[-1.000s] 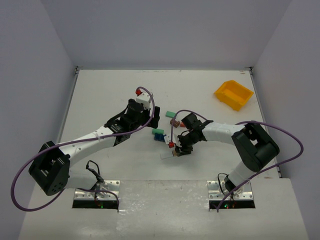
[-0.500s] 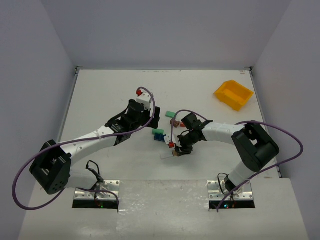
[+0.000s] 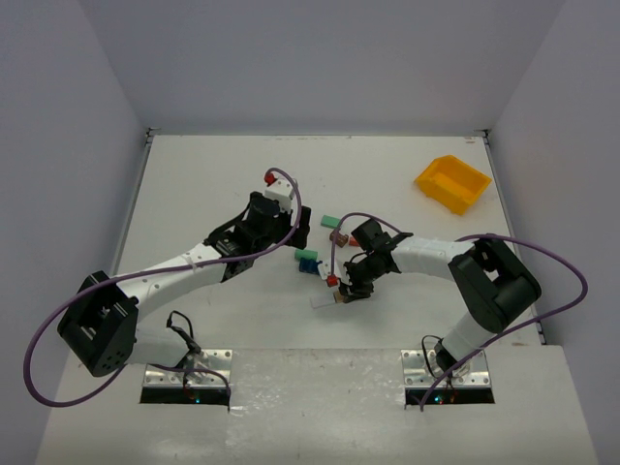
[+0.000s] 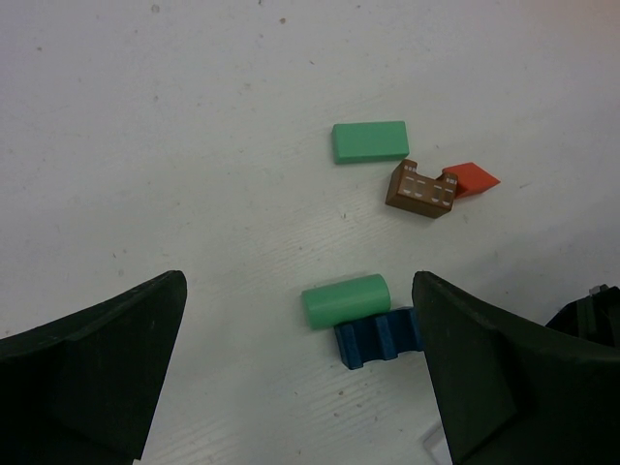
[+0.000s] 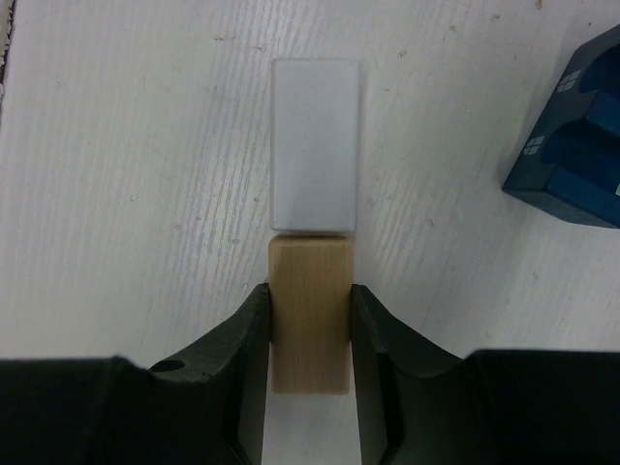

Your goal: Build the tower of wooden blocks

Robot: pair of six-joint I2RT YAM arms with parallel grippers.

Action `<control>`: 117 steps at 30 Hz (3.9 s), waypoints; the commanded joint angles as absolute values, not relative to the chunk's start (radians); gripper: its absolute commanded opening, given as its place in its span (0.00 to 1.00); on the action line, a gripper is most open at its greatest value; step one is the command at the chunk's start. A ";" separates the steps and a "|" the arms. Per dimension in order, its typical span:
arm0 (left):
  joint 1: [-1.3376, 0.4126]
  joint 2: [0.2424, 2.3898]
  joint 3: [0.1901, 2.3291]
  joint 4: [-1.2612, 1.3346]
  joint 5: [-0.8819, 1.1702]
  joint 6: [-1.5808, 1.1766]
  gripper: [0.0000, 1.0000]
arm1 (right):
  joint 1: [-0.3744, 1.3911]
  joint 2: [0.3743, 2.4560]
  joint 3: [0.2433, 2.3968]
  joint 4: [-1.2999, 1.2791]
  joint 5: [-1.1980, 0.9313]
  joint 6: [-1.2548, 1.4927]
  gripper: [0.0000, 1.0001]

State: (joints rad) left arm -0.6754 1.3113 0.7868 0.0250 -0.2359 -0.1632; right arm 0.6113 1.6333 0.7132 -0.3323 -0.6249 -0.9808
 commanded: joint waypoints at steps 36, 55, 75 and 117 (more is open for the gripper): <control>-0.689 1.333 0.838 0.052 -0.247 -0.159 1.00 | 0.629 1.647 0.739 -0.344 -0.625 -0.963 0.28; -0.687 1.333 0.838 0.044 -0.236 -0.163 1.00 | 0.632 1.650 0.738 -0.330 -0.592 -0.949 0.53; -0.710 1.275 0.824 0.040 -0.276 -0.244 1.00 | 0.627 1.488 0.723 -0.315 -0.543 -0.970 0.99; -0.698 1.181 0.664 0.066 -0.546 -0.540 1.00 | 0.611 1.353 0.862 -0.050 0.128 0.228 0.99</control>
